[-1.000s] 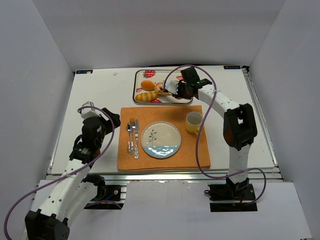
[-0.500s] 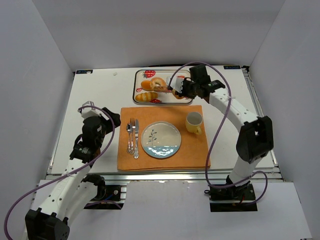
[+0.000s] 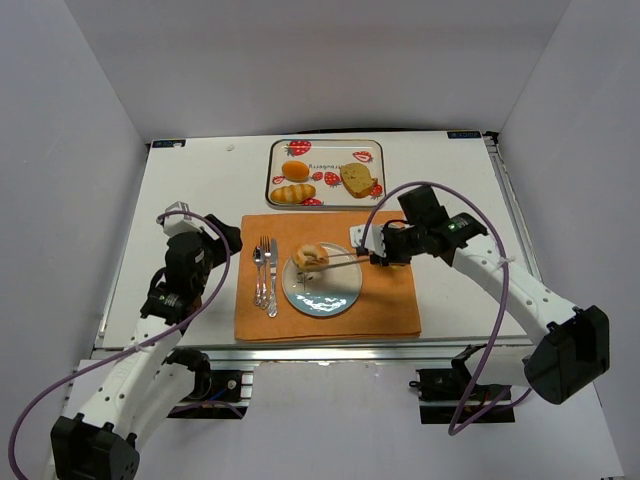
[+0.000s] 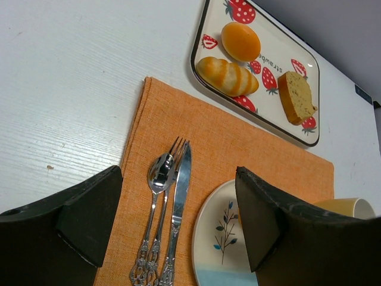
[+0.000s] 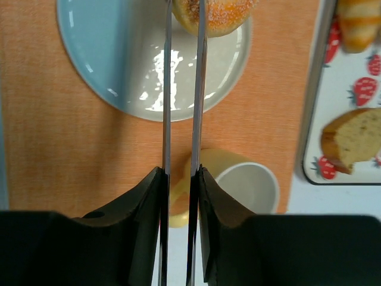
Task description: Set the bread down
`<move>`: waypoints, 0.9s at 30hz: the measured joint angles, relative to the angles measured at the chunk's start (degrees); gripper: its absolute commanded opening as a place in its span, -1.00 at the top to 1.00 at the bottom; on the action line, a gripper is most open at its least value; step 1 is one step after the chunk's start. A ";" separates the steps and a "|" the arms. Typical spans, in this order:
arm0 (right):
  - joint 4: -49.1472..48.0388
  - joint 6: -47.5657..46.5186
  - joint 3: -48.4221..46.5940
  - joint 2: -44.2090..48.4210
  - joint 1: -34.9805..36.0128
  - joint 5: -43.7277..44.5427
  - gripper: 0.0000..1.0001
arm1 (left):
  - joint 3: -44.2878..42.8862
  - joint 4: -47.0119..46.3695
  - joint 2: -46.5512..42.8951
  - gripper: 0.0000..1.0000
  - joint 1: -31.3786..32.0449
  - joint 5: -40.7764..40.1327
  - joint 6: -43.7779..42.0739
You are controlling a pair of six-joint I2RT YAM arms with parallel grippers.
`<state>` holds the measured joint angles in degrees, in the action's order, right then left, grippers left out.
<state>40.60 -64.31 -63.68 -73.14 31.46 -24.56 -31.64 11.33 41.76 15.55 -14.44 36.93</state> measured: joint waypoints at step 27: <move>2.16 0.22 3.08 3.10 1.62 -1.51 0.06 | 0.00 -0.63 1.44 -0.71 0.00 0.28 -0.09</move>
<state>42.76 -64.10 -60.60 -70.04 33.08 -26.06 -31.64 10.70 43.20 15.55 -14.15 36.84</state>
